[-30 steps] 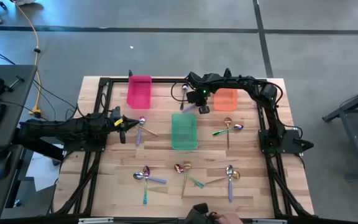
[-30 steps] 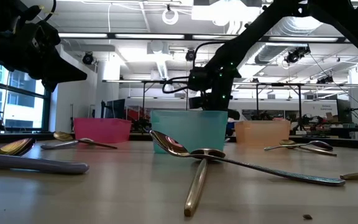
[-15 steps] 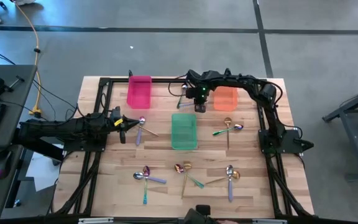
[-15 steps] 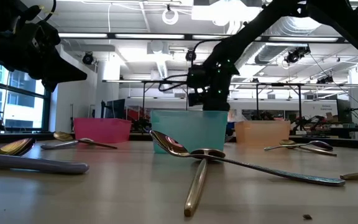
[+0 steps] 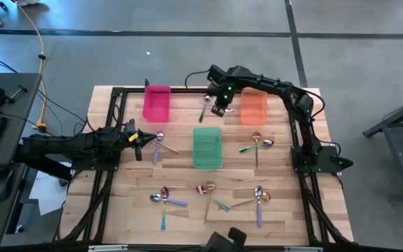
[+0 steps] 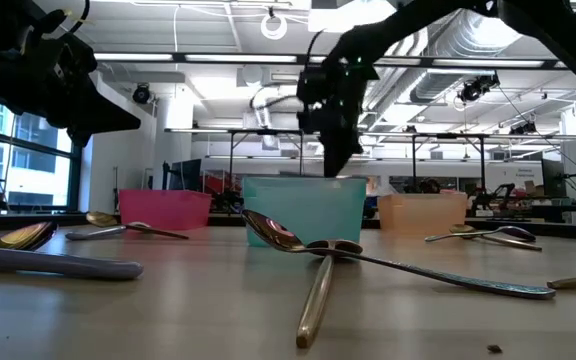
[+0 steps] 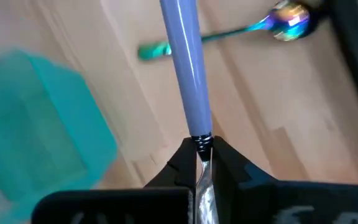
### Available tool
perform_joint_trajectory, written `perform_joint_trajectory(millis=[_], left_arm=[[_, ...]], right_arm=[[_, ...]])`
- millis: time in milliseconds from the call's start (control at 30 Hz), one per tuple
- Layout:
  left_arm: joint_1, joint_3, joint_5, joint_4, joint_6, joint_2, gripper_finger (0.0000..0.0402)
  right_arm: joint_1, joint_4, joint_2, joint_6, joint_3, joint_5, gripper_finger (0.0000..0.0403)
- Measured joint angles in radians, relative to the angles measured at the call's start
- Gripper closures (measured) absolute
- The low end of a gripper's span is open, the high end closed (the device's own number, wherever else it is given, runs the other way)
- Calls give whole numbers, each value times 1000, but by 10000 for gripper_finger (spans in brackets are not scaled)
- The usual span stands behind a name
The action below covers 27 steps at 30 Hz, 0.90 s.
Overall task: Sort silverware by color (type)
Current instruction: Put the top center purple spoon into the orange bin
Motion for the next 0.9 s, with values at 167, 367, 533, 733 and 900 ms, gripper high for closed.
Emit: perform_joint_trajectory(millis=[167, 367, 533, 733, 900], left_arm=[[0, 0, -8, 0, 16, 0, 402], [0, 0, -8, 0, 26, 0, 402], [0, 0, -8, 0, 42, 0, 401], [0, 0, -8, -2, 44, 0, 401], [0, 0, -8, -1, 4, 0, 402]], right_arm=[[-59, -49, -108, 178, -48, 105, 399], [-143, 36, -281, 358, -306, 166, 400], [-159, 234, -411, 380, -505, 127, 401], [-78, 347, -430, 237, -517, 85, 396], [-34, 311, -393, 365, -508, 89, 342]])
